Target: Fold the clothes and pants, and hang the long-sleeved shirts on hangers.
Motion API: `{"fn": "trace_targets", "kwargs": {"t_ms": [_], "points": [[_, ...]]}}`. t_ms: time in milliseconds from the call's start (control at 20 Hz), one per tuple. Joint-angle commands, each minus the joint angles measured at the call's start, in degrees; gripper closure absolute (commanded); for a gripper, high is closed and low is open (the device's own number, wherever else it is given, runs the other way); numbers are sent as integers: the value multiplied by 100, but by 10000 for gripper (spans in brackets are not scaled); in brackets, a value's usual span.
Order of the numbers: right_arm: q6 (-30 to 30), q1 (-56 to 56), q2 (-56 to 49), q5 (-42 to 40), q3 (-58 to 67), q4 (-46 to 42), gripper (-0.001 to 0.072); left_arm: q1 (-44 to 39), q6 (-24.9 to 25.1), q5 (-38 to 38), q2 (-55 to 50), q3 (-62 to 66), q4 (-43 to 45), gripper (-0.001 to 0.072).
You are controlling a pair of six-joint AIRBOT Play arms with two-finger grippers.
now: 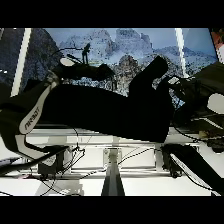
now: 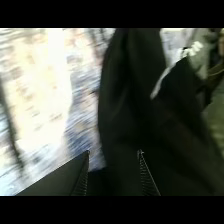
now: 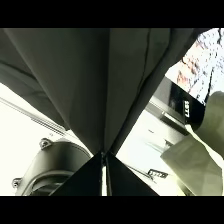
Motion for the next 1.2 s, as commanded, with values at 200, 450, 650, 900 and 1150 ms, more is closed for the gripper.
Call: {"fn": "trace_targets", "kwargs": {"t_ms": [200,450,650,900,1150], "points": [[11,-9,50,-568,-26,-76,695,-664,-72,68,-1399,1421,-269,82],[11,-9,50,-684,-26,-74,695,-708,-844,-505,-2140,2190,1174,83],[11,-9,50,-894,-26,-59,695,-778,-887,-614,-2306,2315,1261,101],[13,-9,50,-1084,-24,-57,695,-1139,-885,-463,-2358,2321,1366,205],[13,-9,50,-1078,-26,-55,695,-1281,-870,136,-2369,2321,1366,651]]}}
